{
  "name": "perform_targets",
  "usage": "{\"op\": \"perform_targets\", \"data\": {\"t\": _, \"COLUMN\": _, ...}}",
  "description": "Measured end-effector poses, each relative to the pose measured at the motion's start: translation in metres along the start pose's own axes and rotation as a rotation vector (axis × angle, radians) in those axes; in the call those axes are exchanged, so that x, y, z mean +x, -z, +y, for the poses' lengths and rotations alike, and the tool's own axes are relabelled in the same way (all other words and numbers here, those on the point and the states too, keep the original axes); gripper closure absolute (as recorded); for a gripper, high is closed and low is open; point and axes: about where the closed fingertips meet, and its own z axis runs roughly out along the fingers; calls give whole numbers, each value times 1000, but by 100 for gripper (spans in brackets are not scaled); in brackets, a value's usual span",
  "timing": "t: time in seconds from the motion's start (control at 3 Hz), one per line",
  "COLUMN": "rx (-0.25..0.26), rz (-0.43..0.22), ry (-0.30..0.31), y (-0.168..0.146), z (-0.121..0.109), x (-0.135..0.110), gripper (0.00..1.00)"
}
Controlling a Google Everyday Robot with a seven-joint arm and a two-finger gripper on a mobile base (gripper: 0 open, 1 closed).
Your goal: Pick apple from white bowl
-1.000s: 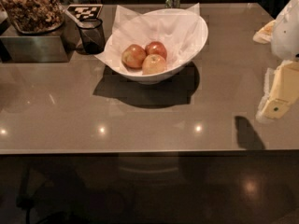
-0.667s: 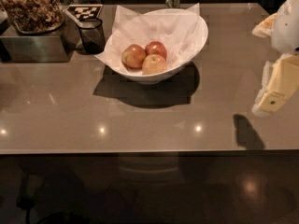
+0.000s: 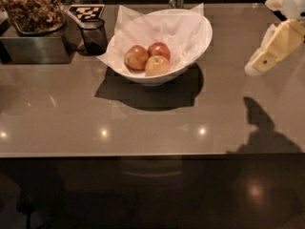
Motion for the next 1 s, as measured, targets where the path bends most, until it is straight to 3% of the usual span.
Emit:
{"op": "perform_targets", "data": {"t": 0.33, "rx": 10, "rz": -29, "ry": -67, "y": -13, "z": -45, "x": -4, "gripper": 0}}
{"op": "perform_targets", "data": {"t": 0.67, "rx": 40, "rz": -52, "ry": -65, "y": -4, "z": -61, "x": -11, "gripper": 0}}
{"op": "perform_targets", "data": {"t": 1.0, "rx": -16, "rz": -144, "ry": -84, "y": -30, "z": -61, "x": -28, "gripper": 0}}
